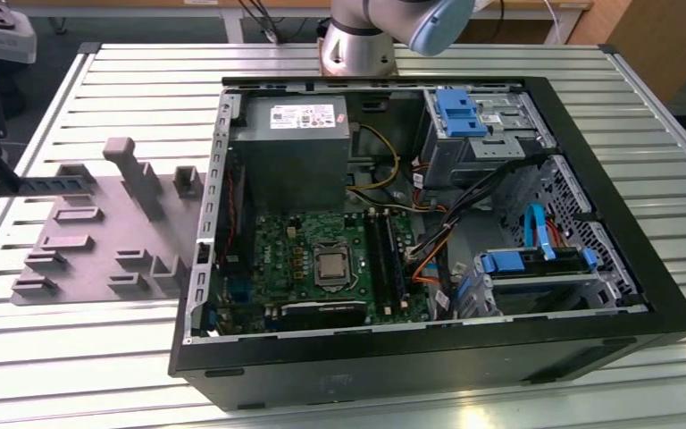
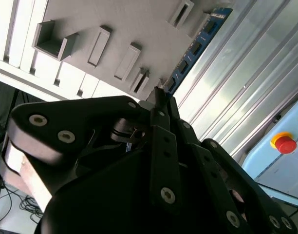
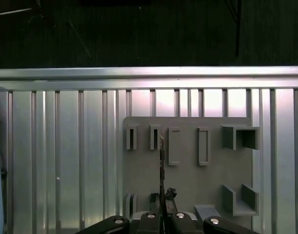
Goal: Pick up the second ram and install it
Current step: 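Pick up the second ram and move it above second insertion slot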
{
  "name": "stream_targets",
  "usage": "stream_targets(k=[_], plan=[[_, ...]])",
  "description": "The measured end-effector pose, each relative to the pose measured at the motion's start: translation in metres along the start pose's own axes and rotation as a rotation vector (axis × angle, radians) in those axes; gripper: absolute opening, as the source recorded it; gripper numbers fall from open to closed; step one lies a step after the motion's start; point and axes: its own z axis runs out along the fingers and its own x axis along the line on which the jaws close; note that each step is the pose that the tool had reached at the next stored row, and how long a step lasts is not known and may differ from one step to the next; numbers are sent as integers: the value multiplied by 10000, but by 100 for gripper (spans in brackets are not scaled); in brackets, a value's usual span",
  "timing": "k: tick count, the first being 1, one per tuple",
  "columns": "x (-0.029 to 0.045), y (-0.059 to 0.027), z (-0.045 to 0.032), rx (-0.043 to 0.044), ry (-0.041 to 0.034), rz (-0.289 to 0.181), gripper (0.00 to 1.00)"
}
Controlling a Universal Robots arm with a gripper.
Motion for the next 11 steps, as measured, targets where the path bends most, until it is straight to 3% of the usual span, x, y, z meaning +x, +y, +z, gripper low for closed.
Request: stream_targets(k=[11], plan=[[-4, -1, -216, 4, 1, -9, 14]])
